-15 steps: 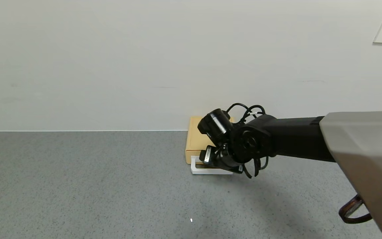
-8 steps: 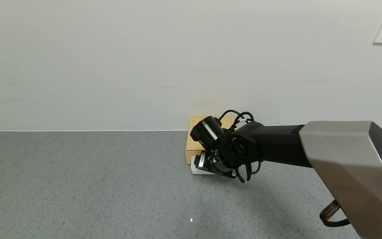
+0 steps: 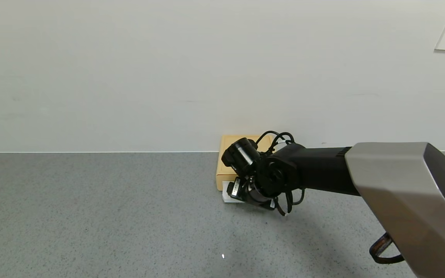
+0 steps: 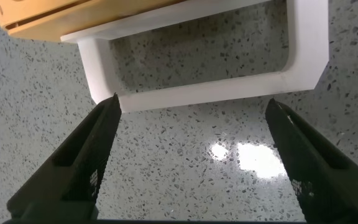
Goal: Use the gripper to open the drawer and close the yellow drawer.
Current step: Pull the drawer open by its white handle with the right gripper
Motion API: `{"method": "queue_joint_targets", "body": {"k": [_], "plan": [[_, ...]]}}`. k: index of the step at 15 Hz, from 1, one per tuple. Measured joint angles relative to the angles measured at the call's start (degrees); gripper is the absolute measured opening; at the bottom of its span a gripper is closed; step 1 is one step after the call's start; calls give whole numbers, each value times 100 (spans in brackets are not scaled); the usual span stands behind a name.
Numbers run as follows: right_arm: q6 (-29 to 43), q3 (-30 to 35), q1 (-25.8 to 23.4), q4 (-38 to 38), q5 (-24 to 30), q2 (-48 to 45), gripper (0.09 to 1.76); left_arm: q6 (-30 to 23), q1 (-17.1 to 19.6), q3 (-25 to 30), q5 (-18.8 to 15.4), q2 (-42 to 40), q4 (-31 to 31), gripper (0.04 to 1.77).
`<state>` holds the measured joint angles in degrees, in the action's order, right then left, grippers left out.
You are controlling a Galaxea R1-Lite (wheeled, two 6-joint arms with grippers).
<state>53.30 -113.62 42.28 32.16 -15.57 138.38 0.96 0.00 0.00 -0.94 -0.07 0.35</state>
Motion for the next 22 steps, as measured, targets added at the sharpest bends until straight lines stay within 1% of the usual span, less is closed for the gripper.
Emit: {"method": "queue_joint_targets", "body": {"k": [2, 5, 13, 22], "plan": [[-184, 5, 5, 2, 11, -43, 171, -2, 5, 0, -2, 0, 0, 172], [-200, 5, 6, -16, 22, -87, 171, -2, 2, 0, -2, 0, 0, 172], [295, -2, -50, -9, 28, 29, 171, -2, 2, 0, -2, 0, -2, 172], [386, -11, -140, -85, 46, 193, 171, -2, 0, 0, -2, 0, 0, 172]]}}
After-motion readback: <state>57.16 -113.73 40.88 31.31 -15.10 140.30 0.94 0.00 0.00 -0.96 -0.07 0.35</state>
